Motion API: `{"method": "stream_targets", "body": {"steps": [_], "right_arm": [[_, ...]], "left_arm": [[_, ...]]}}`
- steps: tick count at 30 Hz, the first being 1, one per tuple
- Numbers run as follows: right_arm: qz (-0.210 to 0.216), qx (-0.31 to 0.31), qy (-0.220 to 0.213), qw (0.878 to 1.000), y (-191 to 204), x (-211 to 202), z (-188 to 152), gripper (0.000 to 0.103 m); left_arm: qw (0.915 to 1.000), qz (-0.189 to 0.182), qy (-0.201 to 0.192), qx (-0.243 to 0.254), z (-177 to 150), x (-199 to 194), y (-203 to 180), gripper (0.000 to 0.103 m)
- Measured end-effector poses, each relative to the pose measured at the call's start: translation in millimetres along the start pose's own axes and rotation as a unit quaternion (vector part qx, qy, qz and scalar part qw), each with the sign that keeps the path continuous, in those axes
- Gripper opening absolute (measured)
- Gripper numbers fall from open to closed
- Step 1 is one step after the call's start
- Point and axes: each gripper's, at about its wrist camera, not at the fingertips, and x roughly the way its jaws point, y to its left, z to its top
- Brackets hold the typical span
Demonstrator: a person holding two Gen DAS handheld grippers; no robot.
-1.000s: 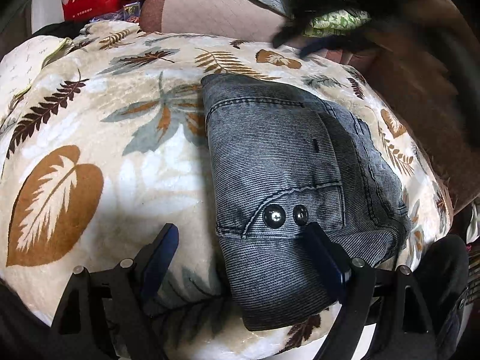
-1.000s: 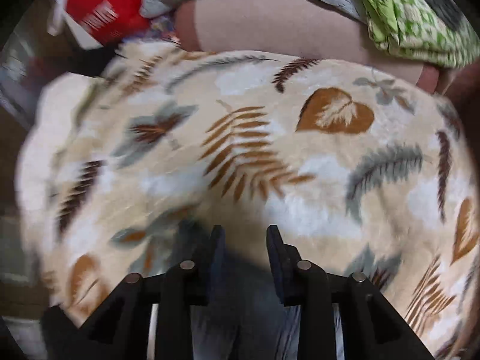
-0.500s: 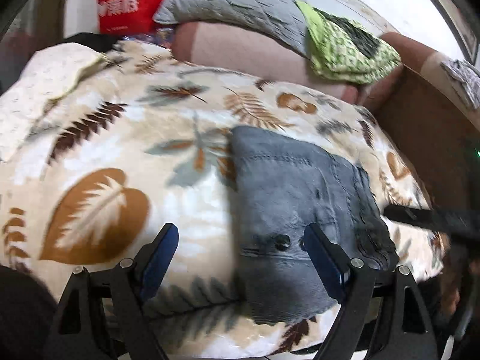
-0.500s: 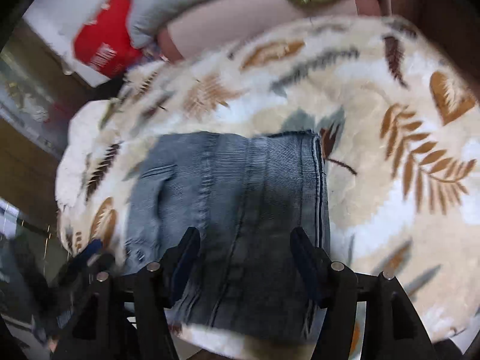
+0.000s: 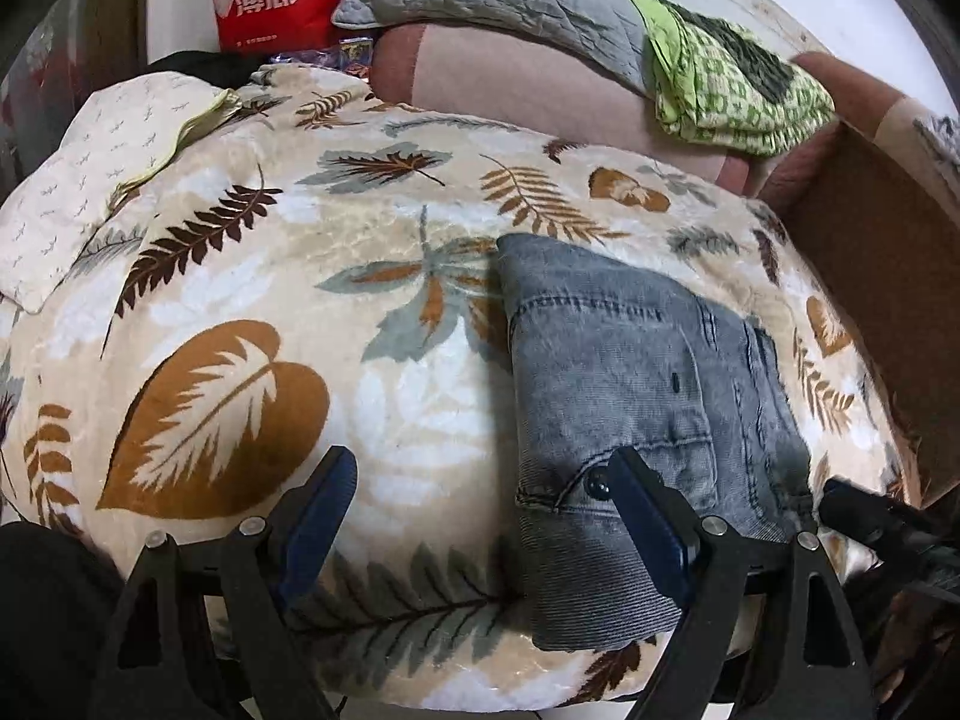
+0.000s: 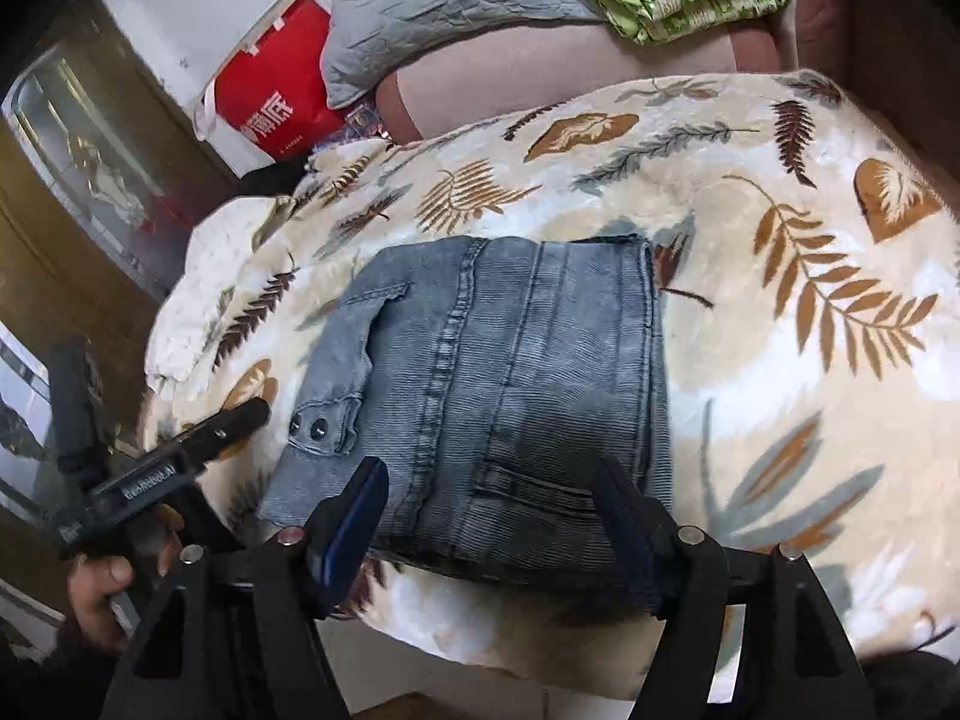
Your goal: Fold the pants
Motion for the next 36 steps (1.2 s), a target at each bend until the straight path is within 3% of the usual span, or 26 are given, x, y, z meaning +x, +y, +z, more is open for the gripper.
{"method": "stream_targets", "body": {"steps": [2,4,11,14,18,25,27,29,33,36], "right_arm": [[-0.039,-0.002,0.067,0.997,-13.8,35.7,-11.2,0.083],[-0.047,-0.018,0.042,0.998,-6.4,31.8,-15.4,0.085],[-0.03,-0.004,0.037,0.999,-5.6,22.6,-21.8,0.087],[-0.036,-0.013,0.036,0.999,-6.8,24.3,-22.1,0.088],[-0.028,-0.008,0.036,0.999,-12.3,27.8,-15.7,0.088],[-0.033,-0.007,-0.051,0.998,-11.7,-18.1,-1.7,0.088],[-0.061,-0.015,-0.025,0.998,-12.7,-1.7,-2.7,0.088],[-0.103,-0.026,0.052,0.993,-19.6,36.5,-14.5,0.091],[-0.094,-0.007,0.039,0.995,-26.1,32.7,-16.6,0.092],[-0.091,0.0,0.037,0.995,-29.9,34.9,-21.7,0.093]], "left_arm": [[0.9997,0.004,0.02,0.017,-5.0,9.8,-5.3,0.087],[0.9981,0.01,0.042,0.043,-12.0,19.2,-11.2,0.087],[0.9975,0.006,-0.028,0.065,-7.9,-5.8,-26.0,0.087],[0.9955,0.024,0.036,0.084,-19.8,26.8,-29.9,0.087],[0.9971,0.014,0.038,0.065,-17.5,27.4,-23.2,0.09],[0.9966,0.018,0.028,0.075,-20.1,27.3,-23.7,0.091],[0.9965,0.017,0.027,0.077,-19.0,28.8,-23.5,0.091],[0.9962,0.016,0.031,0.079,-18.7,29.7,-23.2,0.091],[0.9978,0.003,0.015,0.064,-11.5,15.7,-20.2,0.09],[0.998,-0.006,-0.026,0.057,-5.4,-1.9,-19.9,0.09]]}}
